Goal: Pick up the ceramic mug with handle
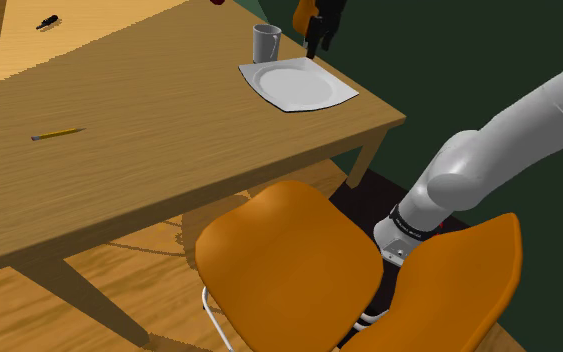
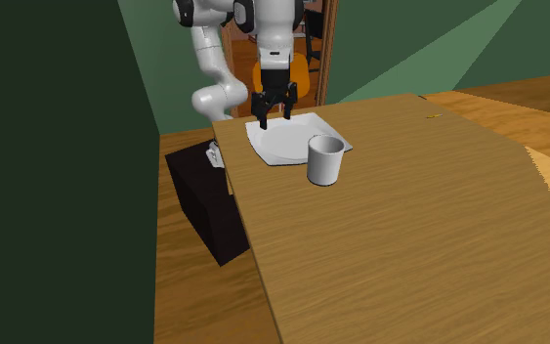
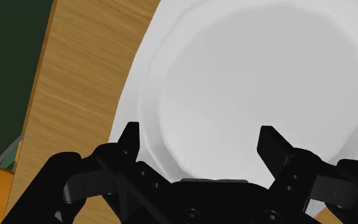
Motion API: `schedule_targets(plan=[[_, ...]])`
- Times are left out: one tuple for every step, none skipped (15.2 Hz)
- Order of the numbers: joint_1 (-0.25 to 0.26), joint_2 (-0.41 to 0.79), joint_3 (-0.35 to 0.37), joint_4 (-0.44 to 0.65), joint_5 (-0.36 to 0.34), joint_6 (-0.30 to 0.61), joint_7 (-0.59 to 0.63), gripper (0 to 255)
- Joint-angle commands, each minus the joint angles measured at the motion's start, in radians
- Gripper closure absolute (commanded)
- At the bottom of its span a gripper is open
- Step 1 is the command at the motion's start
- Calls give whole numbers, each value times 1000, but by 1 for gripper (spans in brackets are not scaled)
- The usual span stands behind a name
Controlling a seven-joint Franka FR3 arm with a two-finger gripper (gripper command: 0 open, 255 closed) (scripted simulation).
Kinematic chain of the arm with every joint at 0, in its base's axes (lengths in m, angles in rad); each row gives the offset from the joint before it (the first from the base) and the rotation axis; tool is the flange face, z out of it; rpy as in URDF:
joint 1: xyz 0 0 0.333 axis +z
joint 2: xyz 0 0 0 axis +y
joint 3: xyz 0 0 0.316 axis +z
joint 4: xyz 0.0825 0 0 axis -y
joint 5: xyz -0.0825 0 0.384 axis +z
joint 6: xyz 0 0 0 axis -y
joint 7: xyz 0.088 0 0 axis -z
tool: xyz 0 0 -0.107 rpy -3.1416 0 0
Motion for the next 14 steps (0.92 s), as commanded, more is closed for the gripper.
schedule_targets(plan=[[1,79,-12,85,20,-1,-17,0],[1,118,-17,129,30,-3,-24,0],[1,158,-22,174,42,-7,-31,0],[0,198,-27,221,54,-12,-39,0],[-1,238,-31,269,66,-19,-46,0],[-3,279,-35,320,79,-28,-53,0],[-6,320,-38,373,92,-38,-60,0],[-9,363,-41,429,105,-50,-67,0],[-13,407,-43,488,119,-64,-73,0],[-19,452,-45,550,133,-80,-79,0],[-25,499,-47,616,148,-98,-84,0],[-32,548,-48,687,162,-119,-88,0],[-41,600,-48,765,177,-143,-92,0],[-46,623,-47,799,183,-155,-93,0]])
